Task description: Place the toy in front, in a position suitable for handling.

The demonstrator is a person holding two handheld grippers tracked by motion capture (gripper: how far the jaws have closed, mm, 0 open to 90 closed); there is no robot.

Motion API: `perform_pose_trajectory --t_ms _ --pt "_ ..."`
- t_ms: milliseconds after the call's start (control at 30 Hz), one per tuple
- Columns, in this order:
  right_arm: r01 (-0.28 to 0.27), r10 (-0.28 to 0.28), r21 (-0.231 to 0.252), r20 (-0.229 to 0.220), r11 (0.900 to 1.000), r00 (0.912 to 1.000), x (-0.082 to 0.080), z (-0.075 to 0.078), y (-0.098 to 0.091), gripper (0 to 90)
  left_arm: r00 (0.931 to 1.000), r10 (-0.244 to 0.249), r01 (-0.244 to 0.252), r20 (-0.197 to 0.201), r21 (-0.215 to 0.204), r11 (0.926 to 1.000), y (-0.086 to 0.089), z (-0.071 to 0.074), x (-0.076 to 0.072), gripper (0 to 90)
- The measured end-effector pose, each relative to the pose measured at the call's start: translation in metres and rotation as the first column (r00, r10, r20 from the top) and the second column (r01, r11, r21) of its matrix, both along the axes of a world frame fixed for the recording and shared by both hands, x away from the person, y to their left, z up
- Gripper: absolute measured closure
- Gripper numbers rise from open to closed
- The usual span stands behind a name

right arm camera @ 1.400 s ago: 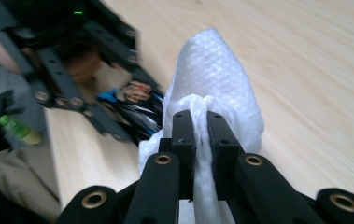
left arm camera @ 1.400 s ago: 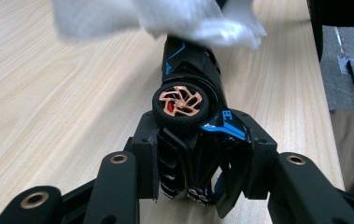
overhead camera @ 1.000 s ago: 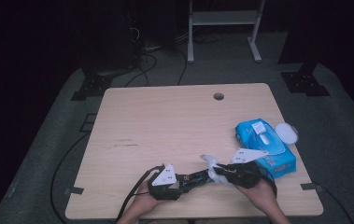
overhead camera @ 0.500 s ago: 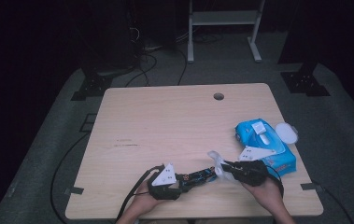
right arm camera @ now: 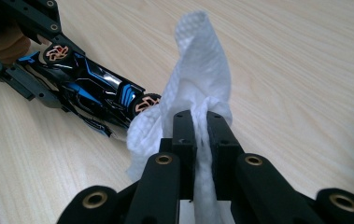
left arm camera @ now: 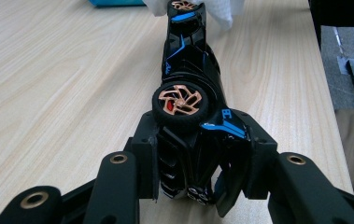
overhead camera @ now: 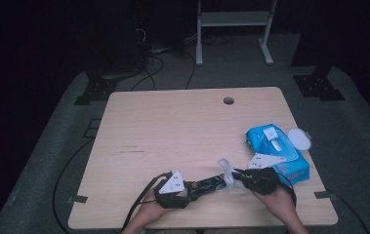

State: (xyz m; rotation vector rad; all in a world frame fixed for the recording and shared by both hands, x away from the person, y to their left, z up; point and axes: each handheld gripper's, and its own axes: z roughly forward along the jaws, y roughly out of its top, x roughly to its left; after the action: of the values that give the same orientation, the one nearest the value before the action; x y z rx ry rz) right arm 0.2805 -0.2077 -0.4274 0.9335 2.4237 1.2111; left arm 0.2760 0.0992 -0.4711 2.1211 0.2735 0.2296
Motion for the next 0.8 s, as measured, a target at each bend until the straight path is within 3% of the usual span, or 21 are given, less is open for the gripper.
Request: perform_pose_trajectory --t_ms 133,200,433,533,633,667,700,733,800 --pt "-0.029 0.029 0.008 0.015 0.9996 0.9995 -0.003 0.001 0.010 83.3 1.0000 0.002 -0.002 -0.006 -0.003 1.0000 0.000 0.000 0.001 57.6" --pt "-0.037 0.038 -0.015 0.039 0.9992 0.9985 -0.006 0.001 0.016 83.3 1.0000 0.005 -0.005 -0.008 -0.002 1.0000 0.002 0.000 0.001 57.4" --pt "-0.024 0.024 -0.001 -0.007 0.9997 0.9997 -0.002 -0.001 0.008 83.2 0.9999 0.000 0.000 -0.015 -0.003 1.0000 0.002 0.000 0.002 57.6" --pt "-0.076 0.075 0.026 0.015 0.9968 0.9970 -0.006 0.003 0.016 83.1 0.9999 0.001 -0.001 -0.016 -0.003 1.0000 0.002 0.000 0.003 57.6" --pt "-0.094 0.093 0.001 0.031 0.9956 0.9952 -0.007 0.004 0.023 83.1 0.9993 0.014 -0.014 -0.036 -0.008 0.9999 0.002 0.000 0.003 57.0" --pt "-0.089 0.089 0.006 0.022 0.9960 0.9958 -0.006 0.004 0.022 83.1 0.9987 0.031 -0.031 -0.041 -0.003 0.9995 0.002 -0.001 0.004 53.9" --pt "-0.081 0.081 0.002 0.017 0.9967 0.9966 -0.004 0.003 0.020 83.1 0.9973 0.046 -0.046 -0.057 -0.004 0.9989 0.003 -0.001 0.004 45.4" --pt "-0.075 0.075 0.013 0.002 0.9971 0.9972 -0.004 0.002 0.017 83.1 0.9965 0.044 -0.045 -0.071 -0.013 0.9989 0.004 -0.001 0.005 43.7" --pt "-0.068 0.068 0.024 -0.006 0.9974 0.9977 -0.003 0.001 0.015 83.0 0.9972 0.033 -0.036 -0.067 -0.037 0.9987 0.007 -0.001 0.005 51.7"
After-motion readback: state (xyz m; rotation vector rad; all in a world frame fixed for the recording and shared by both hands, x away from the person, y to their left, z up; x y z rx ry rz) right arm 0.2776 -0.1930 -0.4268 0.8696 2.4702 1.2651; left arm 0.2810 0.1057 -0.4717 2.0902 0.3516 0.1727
